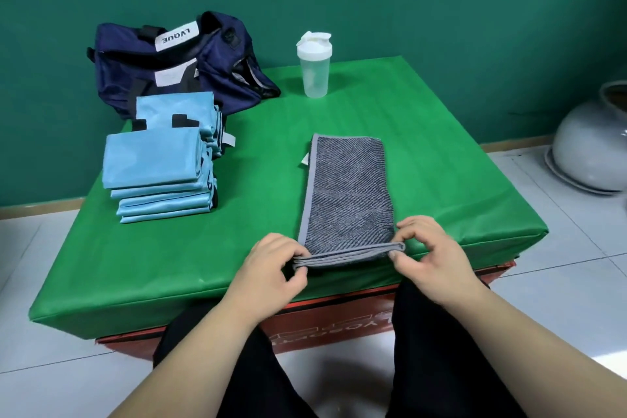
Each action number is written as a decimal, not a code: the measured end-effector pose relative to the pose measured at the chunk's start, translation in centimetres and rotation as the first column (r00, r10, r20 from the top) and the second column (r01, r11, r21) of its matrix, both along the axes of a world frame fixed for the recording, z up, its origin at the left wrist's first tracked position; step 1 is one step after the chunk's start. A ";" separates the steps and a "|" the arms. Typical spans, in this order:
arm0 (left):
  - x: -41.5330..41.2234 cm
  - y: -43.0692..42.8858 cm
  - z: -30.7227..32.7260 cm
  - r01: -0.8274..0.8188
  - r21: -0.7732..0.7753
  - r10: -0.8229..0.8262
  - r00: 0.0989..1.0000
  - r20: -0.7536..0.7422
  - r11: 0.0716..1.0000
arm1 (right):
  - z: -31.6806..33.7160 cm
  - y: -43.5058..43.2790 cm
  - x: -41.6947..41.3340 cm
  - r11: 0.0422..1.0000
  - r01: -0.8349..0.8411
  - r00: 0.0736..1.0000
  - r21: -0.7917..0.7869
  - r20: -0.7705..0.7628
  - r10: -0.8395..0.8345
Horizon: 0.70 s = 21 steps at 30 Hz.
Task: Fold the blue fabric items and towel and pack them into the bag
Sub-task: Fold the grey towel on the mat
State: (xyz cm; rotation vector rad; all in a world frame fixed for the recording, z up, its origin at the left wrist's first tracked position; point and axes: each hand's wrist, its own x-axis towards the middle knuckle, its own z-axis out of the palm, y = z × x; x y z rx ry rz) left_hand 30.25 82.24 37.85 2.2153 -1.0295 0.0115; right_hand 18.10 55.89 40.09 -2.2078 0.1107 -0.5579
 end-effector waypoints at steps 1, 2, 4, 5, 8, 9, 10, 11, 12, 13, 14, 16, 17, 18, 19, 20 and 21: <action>-0.2 -0.4 0.5 0.004 -0.028 -0.004 1.000 0.007 1.000 | 0.4 -0.3 -0.3 0.999 0.028 1.000 0.043 -0.004 -0.028; -0.4 -0.9 0.9 0.000 -0.058 0.000 1.000 0.011 0.998 | 0.8 -0.7 -0.5 0.996 0.049 0.999 0.075 -0.008 -0.049; -0.8 -1.6 1.9 -0.031 -0.115 0.029 0.999 -0.016 0.993 | 1.5 -1.5 -0.7 0.990 0.071 0.997 0.124 -0.014 -0.070; -1.0 -1.9 2.5 -0.052 -0.142 0.046 0.998 -0.044 0.989 | 1.7 -2.0 -0.6 0.985 0.073 0.997 0.158 -0.013 -0.072; -1.2 -2.7 4.2 -0.103 -0.202 0.079 0.989 -0.126 0.974 | 2.0 -3.3 0.1 0.958 0.055 0.998 0.281 -0.009 -0.055; -1.1 -3.0 4.8 -0.113 -0.211 0.084 0.987 -0.141 0.971 | 2.2 -3.7 0.6 0.957 0.050 0.999 0.287 0.000 -0.052; -0.9 -3.3 5.4 -0.121 -0.207 0.094 0.986 -0.140 0.971 | 2.3 -4.0 1.1 0.959 0.046 0.999 0.280 0.010 -0.051; -0.6 -3.6 5.9 -0.131 -0.193 0.106 0.985 -0.135 0.972 | 2.5 -4.3 1.7 0.961 0.040 0.999 0.273 0.021 -0.047; -0.3 -4.0 6.3 -0.150 -0.183 0.124 0.982 -0.141 0.972 | 2.6 -4.5 2.3 0.962 0.032 0.999 0.270 0.032 -0.042; 0.1 -4.3 6.5 -0.176 -0.173 0.148 0.975 -0.163 0.969 | 2.7 -4.8 3.0 0.963 0.026 0.998 0.269 0.043 -0.039; 0.7 -4.7 6.6 -0.200 -0.162 0.168 0.967 -0.193 0.966 | 2.8 -5.1 3.7 0.962 0.027 0.998 0.273 0.048 -0.042; 2.0 -5.5 6.7 -0.229 -0.136 0.191 0.951 -0.243 0.964 | 2.7 -5.7 5.3 0.957 0.046 0.998 0.286 0.037 -0.059; 2.8 -5.9 6.8 -0.239 -0.123 0.201 0.945 -0.259 0.963 | 2.6 -6.0 6.1 0.954 0.059 0.997 0.293 0.028 -0.070; 3.6 -6.3 6.9 -0.253 -0.113 0.215 0.938 -0.272 0.961 | 2.5 -6.3 6.9 0.953 0.075 0.996 0.293 0.015 -0.083; 4.5 -6.7 7.0 -0.267 -0.102 0.230 0.931 -0.283 0.958 | 2.5 -6.6 7.8 0.953 0.092 0.995 0.288 -0.002 -0.095; 5.4 -7.1 7.1 -0.283 -0.091 0.246 0.924 -0.292 0.955 | 2.4 -6.9 8.7 0.954 0.111 0.994 0.278 -0.024 -0.109; 6.4 -7.4 7.3 -0.300 -0.081 0.264 0.917 -0.300 0.951 | 2.4 -7.2 9.6 0.955 0.127 0.992 0.268 -0.043 -0.120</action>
